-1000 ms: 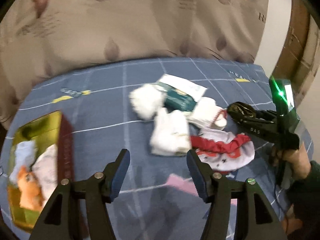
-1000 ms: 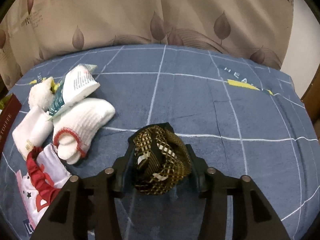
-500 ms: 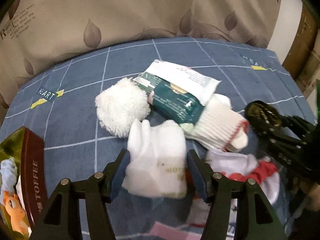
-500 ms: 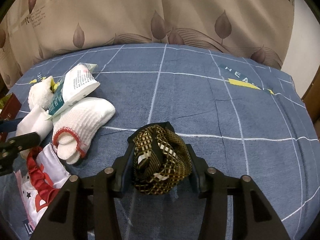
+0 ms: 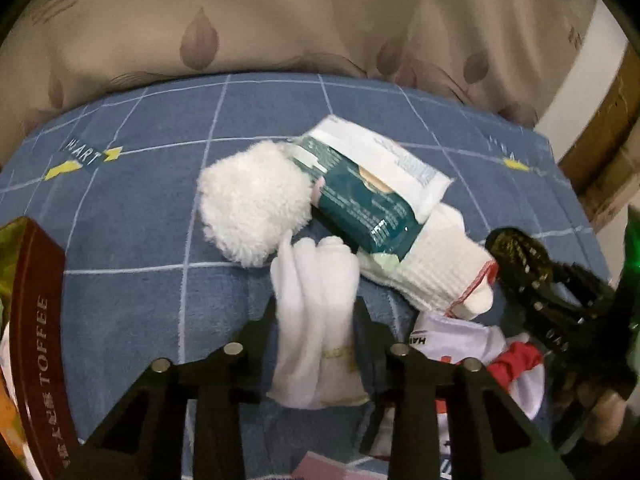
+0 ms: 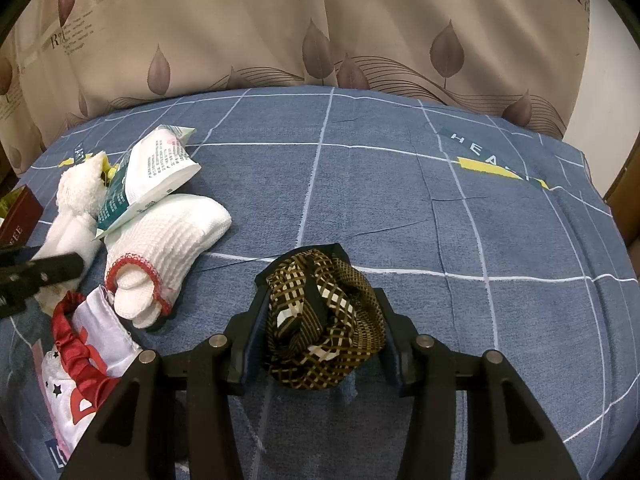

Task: Organize soft objects
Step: 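Grasp the white glove with the left gripper while the right gripper holds the gold pouch, then carry the white glove into the tin and open the left gripper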

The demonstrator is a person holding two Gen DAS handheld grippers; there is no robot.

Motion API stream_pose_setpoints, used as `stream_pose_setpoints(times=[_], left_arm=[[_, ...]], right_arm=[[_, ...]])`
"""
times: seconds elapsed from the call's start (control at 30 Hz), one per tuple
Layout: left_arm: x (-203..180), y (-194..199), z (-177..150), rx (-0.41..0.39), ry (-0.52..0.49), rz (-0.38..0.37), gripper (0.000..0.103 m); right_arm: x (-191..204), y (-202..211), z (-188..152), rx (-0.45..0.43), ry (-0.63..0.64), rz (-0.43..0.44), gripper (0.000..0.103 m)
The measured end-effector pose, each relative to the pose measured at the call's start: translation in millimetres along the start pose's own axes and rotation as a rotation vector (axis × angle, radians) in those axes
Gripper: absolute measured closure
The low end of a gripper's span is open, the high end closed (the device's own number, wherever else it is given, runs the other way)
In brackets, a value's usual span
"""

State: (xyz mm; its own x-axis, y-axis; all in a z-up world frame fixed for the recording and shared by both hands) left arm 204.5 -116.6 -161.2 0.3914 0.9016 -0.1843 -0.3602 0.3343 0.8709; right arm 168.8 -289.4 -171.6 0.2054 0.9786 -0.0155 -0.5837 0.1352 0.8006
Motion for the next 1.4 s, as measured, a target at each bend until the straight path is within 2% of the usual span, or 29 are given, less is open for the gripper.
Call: stream_pose_setpoints(times=[0.1,0.27,0.5,0.7,0.87,1.0,1.23,1.4], left_arm=[[1.6,7.0,1.3,-0.019,0.024,-0.010,0.072],[0.6,26.4,1.6,-0.061,0.000,0.002,0.072],[10.9,52.5,-1.7,-0.098,-0.039,0.081,0.072],[45.2,88.0,1.0,-0.140,-0.021,0.138,0.072],[96.7,118.1,7.9,-0.183,0.044,0.206,0.072],[145.4,126.6,6.2,-0.162,0.135,0.229,0.072],[210.4,108.2,-11.1,-0.079,0.267,0.249,0.072],[231.7,89.3,-11.4,-0.043,0.277,0.285,0.072]], right_arm=[[-0.7,-0.3,0.0,0.000,-0.002,0.002,0.057],[-0.7,-0.3,-0.1,0.000,-0.001,0.000,0.057],[-0.2,-0.2,0.0,0.001,-0.001,0.000,0.057],[-0.1,-0.3,-0.2,0.001,-0.001,0.000,0.057],[-0.3,-0.3,-0.2,0.001,-0.002,0.000,0.057],[-0.5,-0.5,-0.2,0.001,-0.001,-0.001,0.057],[-0.3,-0.5,-0.3,0.002,-0.002,-0.001,0.057],[0.2,-0.4,-0.4,0.002,-0.002,0.000,0.057]])
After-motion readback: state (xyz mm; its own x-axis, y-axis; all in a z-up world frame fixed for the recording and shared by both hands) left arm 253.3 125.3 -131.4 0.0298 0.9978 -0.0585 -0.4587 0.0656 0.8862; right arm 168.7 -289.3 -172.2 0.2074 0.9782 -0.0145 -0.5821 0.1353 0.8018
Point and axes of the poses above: each gripper's, at about its wrist camera, not at the fingertips, and y roughly against the way its jaws point, x to its left, z to its top, the point moved 10 cm from there along -y, roughly the way its jaws point, and after that the axes turned 3 degrees about x, right-handed, at the moved point
